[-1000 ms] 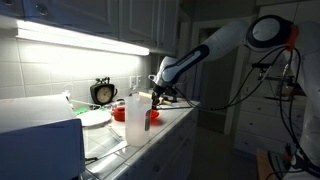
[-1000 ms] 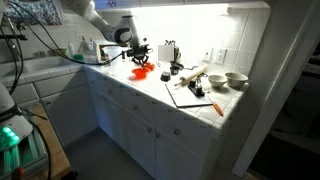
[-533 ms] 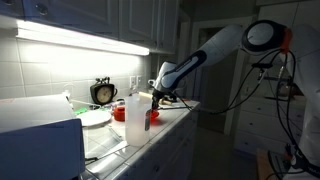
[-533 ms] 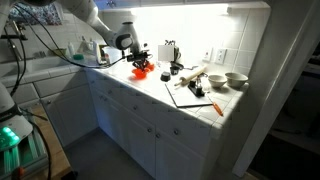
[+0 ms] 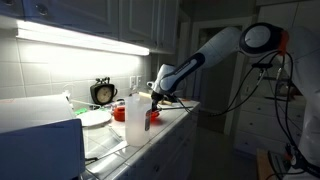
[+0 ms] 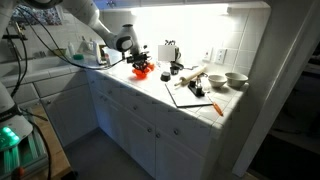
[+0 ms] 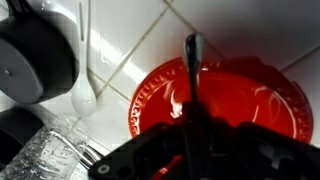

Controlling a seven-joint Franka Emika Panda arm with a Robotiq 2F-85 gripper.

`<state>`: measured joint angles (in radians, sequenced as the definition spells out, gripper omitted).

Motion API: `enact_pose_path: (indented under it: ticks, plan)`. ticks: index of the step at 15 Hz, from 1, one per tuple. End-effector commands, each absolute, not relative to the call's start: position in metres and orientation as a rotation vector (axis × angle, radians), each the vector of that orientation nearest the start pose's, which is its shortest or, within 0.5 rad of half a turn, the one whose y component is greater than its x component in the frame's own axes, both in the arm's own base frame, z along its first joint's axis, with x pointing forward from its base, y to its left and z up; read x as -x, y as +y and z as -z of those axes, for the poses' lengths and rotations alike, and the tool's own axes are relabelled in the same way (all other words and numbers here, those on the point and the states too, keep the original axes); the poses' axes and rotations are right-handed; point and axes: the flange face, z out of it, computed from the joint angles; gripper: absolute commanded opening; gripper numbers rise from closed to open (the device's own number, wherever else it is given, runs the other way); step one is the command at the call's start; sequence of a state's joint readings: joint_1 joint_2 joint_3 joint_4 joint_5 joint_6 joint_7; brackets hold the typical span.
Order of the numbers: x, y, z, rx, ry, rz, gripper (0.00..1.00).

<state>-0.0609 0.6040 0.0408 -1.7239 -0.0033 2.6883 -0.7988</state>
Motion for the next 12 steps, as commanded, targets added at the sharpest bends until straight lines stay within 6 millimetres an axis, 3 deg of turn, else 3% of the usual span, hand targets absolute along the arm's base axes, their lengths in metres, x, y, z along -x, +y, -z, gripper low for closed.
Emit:
enact_pose_path:
  ticks: [1, 12]
  plan:
    - [-0.711, -0.013, -0.271, 2.995, -1.202, 0.567, 0.02]
    - [-0.717, -0.002, -0.278, 2.988, -1.237, 0.507, 0.02]
